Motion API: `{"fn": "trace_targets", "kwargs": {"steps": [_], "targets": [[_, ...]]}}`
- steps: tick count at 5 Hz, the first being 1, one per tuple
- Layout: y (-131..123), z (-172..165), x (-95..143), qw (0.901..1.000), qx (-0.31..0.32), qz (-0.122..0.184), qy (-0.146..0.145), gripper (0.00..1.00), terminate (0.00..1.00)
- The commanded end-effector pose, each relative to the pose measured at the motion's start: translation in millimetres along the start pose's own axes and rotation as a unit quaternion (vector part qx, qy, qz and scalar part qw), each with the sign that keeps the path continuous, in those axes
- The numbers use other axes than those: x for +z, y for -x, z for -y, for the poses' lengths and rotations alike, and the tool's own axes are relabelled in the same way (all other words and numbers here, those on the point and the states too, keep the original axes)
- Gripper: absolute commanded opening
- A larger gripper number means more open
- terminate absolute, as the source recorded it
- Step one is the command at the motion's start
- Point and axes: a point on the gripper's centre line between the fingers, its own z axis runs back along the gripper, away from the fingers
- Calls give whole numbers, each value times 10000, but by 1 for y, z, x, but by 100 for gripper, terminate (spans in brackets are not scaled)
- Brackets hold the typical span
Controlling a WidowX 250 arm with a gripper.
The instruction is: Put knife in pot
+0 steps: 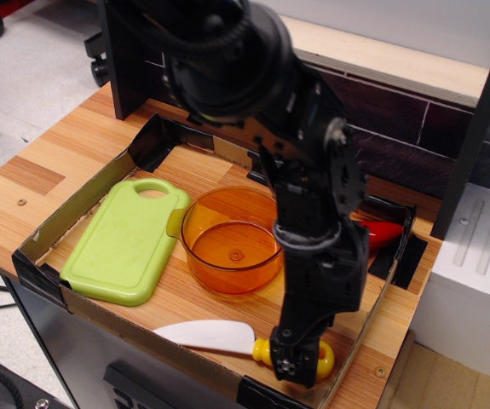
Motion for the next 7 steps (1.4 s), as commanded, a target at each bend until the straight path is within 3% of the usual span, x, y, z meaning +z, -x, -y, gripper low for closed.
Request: {"fn": "trace_targets", "kwargs": {"steps": [1,2,3,4,5,6,7], "targets": [[17,10,-4,9998,24,180,-54,0,0],[14,16,-3,9981,459,403,45,0,0],[10,22,8,9926,1033,541,329,0,0],[4,27,37,9859,1491,723,224,0,0],[1,16,60,9752,2035,861,108,0,0],[3,5,85,9652,2418,930,-347,0,0],[8,-13,102,9368,3346,740,-703,0,0]]}}
